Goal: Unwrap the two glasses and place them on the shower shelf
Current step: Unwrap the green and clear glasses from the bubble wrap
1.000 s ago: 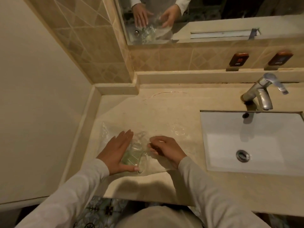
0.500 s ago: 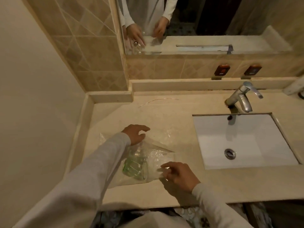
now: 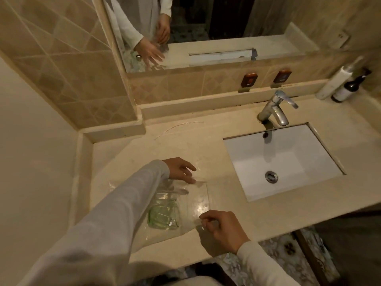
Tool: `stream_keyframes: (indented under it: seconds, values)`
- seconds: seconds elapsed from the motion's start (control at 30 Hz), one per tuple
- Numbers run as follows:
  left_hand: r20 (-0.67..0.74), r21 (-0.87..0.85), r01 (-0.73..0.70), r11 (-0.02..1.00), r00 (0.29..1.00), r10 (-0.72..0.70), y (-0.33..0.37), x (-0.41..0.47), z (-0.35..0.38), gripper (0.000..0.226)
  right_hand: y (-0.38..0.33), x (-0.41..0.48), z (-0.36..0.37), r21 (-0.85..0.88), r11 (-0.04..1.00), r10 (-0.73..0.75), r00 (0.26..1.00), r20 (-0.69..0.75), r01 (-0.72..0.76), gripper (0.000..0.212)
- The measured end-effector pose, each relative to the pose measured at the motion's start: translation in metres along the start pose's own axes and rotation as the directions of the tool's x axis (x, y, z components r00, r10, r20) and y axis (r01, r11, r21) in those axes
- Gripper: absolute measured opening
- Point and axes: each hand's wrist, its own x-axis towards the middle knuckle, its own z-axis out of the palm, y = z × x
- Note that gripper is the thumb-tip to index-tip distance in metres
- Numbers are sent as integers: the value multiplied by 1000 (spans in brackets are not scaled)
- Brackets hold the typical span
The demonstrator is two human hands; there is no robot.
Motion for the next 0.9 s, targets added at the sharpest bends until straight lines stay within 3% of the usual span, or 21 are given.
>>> stream_keyframes:
  seconds: [0.07, 0.17, 0.27, 0.33, 0.43, 0.5, 0.6, 0.67, 0.83, 0.9]
  values:
    - [28, 77, 2, 997, 1000, -4, 0, 0, -2, 60, 4, 2, 1, -16, 1000, -8, 1000, -15, 8, 26]
    - [-113, 166, 2, 986, 993, 17, 4, 1, -2, 44, 3, 2, 1, -41, 999, -25, 999, -39, 23, 26]
    - [-371, 37, -35, 999, 928, 46, 10, 2, -7, 31, 1, -3, 2, -48, 998, -52, 998, -23, 50, 46]
    - [-491, -101, -52, 993, 871, -5, 12, 2, -13, 27, 6, -3, 3, -72, 996, -55, 998, 18, 57, 45]
    - [-649, -301, -126, 945, 753, -107, 11, -4, -19, 18, 18, -1, 5, -97, 994, -54, 998, 45, 58, 29]
    - [-747, -392, -168, 905, 633, -206, 0, -17, -19, 12, 25, 1, 4, -53, 998, -38, 999, 36, 40, 22]
    - [-795, -444, -46, 895, 481, -370, -35, -50, -1, 9, 29, 6, -1, 57, 998, -11, 1000, 17, 10, 16]
    - [-753, -500, 22, 866, 483, -447, -60, -71, 26, 11, 29, 14, -6, 123, 992, -1, 1000, -16, 2, 18]
    - [-601, -749, -130, 650, 545, -584, -86, -80, 89, 6, 13, 44, -13, 203, 979, 23, 995, -92, -4, 8]
    - [-574, -774, -144, 616, 571, -587, -86, -76, 104, 11, 8, 54, -14, 211, 977, 28, 994, -103, -6, 9]
